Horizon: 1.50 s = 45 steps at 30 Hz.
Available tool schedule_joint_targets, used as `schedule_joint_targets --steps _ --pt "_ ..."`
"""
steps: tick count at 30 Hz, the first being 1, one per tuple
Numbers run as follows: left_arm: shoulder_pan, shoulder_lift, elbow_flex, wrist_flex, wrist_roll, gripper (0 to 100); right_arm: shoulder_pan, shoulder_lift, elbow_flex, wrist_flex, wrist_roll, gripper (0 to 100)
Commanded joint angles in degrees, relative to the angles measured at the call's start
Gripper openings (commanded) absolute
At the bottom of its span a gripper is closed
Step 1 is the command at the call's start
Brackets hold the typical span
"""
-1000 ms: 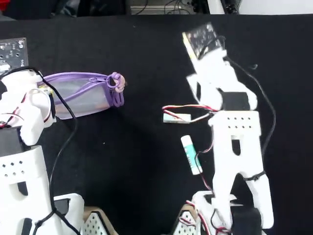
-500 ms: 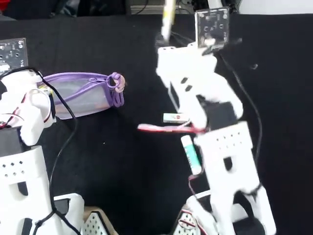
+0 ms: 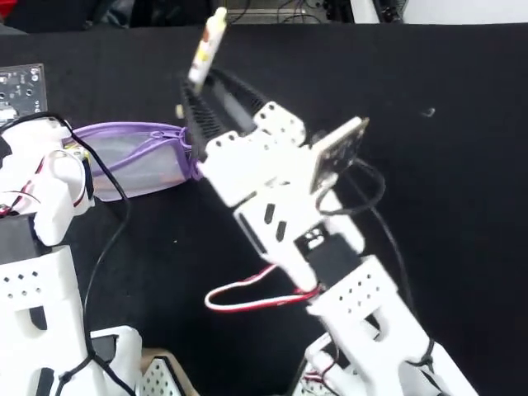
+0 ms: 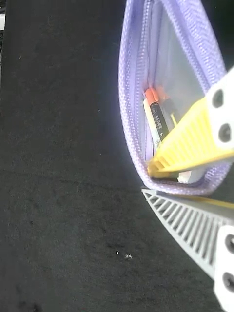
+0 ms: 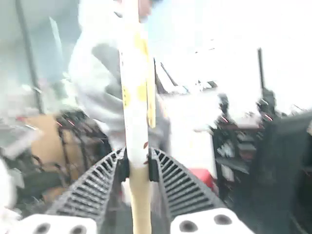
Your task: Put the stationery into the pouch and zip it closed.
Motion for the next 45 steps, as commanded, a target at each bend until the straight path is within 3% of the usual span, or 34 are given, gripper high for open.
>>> schedule_joint_targets --steps 1,10,40,45 --pt "2.51 1.58 3.56 -0.35 0.79 3 -4.31 3.30 -0.31 -7.91 -0.53 1.1" --pt "2.51 1.58 3.56 -0.35 0.70 3 -6.77 14.37 0.04 -19.78 -0.53 1.1" --pt "2.42 1.58 3.82 -0.44 0.70 3 -9.76 17.63 4.97 -19.69 -0.18 1.3" --pt "2.15 1.58 6.37 -3.96 0.70 3 -9.85 17.80 5.05 -19.52 -0.44 12.2"
